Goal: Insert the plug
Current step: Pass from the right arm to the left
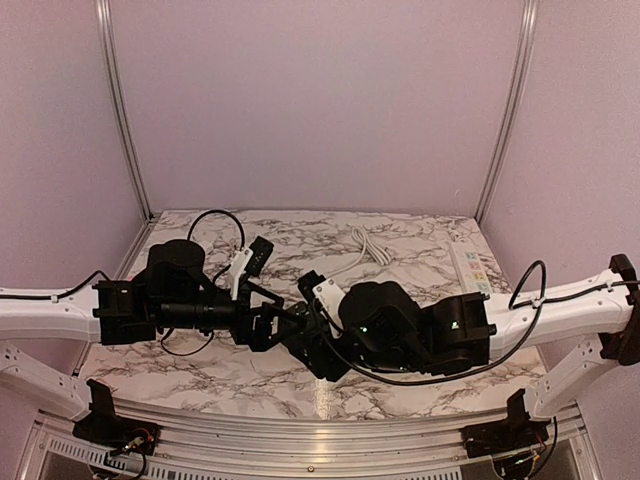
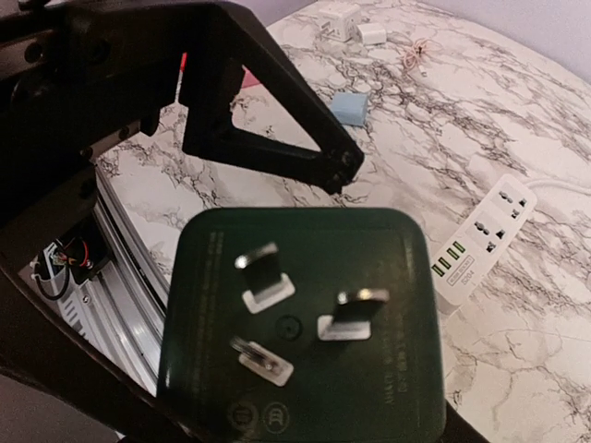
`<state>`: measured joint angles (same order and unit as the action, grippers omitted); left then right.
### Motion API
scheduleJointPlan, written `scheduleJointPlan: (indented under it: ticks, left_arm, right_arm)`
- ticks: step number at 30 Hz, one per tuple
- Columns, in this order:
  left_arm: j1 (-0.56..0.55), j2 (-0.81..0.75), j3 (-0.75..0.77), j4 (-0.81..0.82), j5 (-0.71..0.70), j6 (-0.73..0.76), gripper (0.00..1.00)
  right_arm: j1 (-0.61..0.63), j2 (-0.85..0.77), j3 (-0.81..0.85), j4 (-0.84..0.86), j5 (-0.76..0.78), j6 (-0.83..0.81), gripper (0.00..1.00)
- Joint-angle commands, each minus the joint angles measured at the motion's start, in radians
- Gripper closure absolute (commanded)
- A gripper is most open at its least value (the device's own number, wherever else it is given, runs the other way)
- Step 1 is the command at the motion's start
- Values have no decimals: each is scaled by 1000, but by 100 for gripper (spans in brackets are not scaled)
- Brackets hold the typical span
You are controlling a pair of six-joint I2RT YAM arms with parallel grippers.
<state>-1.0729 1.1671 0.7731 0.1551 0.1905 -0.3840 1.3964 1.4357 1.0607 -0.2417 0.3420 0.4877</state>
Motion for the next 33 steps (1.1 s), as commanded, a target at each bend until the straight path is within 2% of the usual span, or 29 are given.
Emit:
scheduleJointPlan:
  ticks: [1,6,11,22,33]
  left_arm:
    - [-22,40,46,3,0,11,1]
    - [-34,61,61,20,-19,22,4]
    - [-37,108,93,-10,19,29,5]
    - [-39,156,192,-286,-27,85,6]
    - [-38,197,201,-327,60,74,8]
  right_arm:
    - [9,13,73,19,-1,-17,100]
    - [9,22,79,16,-4,-14,100]
    - [9,19,88,2,-7,-14,99]
    - [9,6,119,-126,77,-39,99]
    - [8,-16,117,-175,149,-93,100]
